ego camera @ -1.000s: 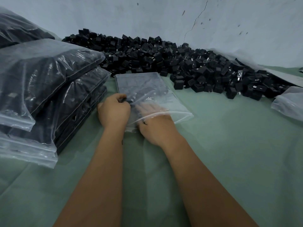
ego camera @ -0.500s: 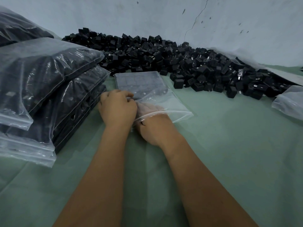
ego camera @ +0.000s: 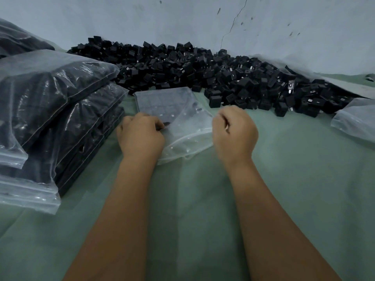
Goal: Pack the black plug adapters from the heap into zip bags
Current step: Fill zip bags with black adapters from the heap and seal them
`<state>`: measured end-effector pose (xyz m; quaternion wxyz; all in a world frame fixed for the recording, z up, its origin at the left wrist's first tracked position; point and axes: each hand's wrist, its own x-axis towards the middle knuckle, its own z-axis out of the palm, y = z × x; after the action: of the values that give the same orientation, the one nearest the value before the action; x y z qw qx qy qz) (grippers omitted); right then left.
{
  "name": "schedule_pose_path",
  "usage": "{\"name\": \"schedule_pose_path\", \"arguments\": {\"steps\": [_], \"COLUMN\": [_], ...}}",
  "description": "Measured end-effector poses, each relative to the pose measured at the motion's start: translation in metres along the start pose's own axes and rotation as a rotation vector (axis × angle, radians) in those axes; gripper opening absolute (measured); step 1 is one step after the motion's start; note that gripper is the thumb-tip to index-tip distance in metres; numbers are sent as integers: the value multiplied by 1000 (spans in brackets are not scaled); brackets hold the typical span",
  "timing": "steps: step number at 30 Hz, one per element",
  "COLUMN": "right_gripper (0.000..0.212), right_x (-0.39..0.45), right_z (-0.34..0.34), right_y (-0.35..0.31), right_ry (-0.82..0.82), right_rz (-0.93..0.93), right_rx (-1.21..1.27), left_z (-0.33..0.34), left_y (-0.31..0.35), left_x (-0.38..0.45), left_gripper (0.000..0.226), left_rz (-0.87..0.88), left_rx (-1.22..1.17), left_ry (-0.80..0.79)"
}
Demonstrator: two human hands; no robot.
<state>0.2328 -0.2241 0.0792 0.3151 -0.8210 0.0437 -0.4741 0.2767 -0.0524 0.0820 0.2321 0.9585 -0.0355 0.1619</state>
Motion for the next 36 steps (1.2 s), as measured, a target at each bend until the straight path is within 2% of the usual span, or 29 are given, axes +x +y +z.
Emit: {"name": "schedule_pose_path", "arguments": {"steps": [3, 5, 10, 14, 17, 19, 21, 25, 28, 32, 36], "right_gripper": [17, 21, 33, 47, 47, 44, 37, 16, 16, 20, 26], "right_x": [12, 21, 58, 76, 80, 76, 69, 58, 46, 24, 0], "right_z": [-6, -3, 32, 63, 75, 78, 77, 56, 38, 22, 10], "right_y": [37, 52, 61, 66, 75, 79, 79, 65, 55, 37, 9], "right_ry": [-111, -193, -457, -639, -712, -686, -575, -187, 20, 97, 63], "right_rz": [514, 647, 547, 496, 422, 384, 342, 415, 470, 444, 275], "right_rx": [96, 134, 174, 32, -202, -257, -193, 233, 275, 158, 154], "left_z": [1, 6, 27, 39, 42, 43, 44, 44, 41, 37, 25], "left_y": [14, 28, 45, 40, 36, 35, 35, 34, 34, 35, 30], "left_x": [-4, -12, -22, -20, -18, -18, -18, -17, -16, -17, -15], "left_gripper": [32, 34, 46, 45, 43, 42, 40, 39, 37, 35, 40], "left_rz": [63, 177, 410, 442, 436, 432, 433, 421, 400, 391, 495], "left_rx": [-40, -99, -78, -85, -89, -106, -119, -157, -192, -213, -224], "left_ry": [47, 79, -128, -198, -221, -229, -222, -215, -207, -222, -264]}}
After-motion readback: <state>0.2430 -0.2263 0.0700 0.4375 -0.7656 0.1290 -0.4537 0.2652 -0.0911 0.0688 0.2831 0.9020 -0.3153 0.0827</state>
